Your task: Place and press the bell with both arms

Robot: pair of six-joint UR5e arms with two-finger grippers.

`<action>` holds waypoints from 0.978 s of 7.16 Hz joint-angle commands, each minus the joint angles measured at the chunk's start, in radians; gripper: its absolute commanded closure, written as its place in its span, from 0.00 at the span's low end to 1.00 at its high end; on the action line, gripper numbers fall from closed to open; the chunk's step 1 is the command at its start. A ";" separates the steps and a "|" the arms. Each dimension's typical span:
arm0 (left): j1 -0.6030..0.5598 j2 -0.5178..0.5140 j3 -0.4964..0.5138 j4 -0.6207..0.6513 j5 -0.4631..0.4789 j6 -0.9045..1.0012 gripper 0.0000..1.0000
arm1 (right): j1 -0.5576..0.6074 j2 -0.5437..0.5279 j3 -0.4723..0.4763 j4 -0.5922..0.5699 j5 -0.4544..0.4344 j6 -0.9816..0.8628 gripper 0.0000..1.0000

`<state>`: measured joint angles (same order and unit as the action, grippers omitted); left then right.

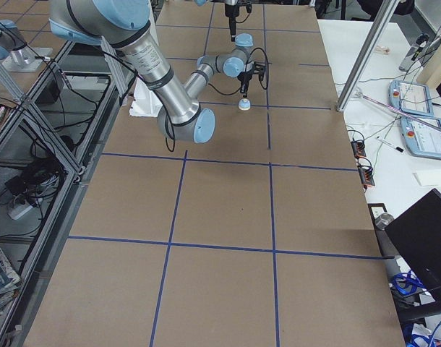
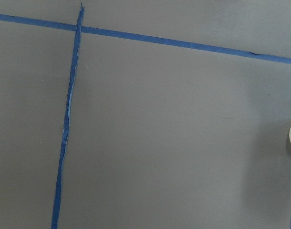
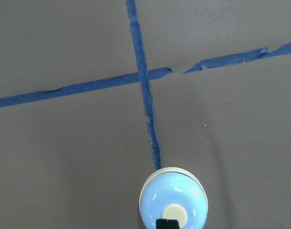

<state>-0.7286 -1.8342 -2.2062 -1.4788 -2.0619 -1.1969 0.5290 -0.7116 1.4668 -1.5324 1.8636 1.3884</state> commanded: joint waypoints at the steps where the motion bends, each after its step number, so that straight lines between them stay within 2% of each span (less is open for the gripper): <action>1: 0.002 0.001 -0.003 0.000 -0.001 -0.001 0.00 | 0.043 -0.075 0.143 -0.057 0.055 -0.003 1.00; 3: 0.005 0.000 0.000 0.000 -0.001 -0.003 0.00 | 0.098 -0.250 0.330 -0.052 0.116 -0.115 0.97; 4: 0.009 -0.004 0.002 0.000 0.000 -0.003 0.00 | 0.107 -0.347 0.402 -0.042 0.127 -0.181 0.27; 5: 0.018 -0.007 0.003 0.000 -0.001 -0.003 0.00 | 0.130 -0.420 0.470 -0.038 0.131 -0.198 0.00; 7: 0.018 -0.001 0.000 0.000 -0.001 0.011 0.00 | 0.256 -0.559 0.555 -0.040 0.213 -0.376 0.00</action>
<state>-0.7109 -1.8373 -2.2045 -1.4788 -2.0631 -1.1956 0.7086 -1.1773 1.9654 -1.5726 2.0237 1.1214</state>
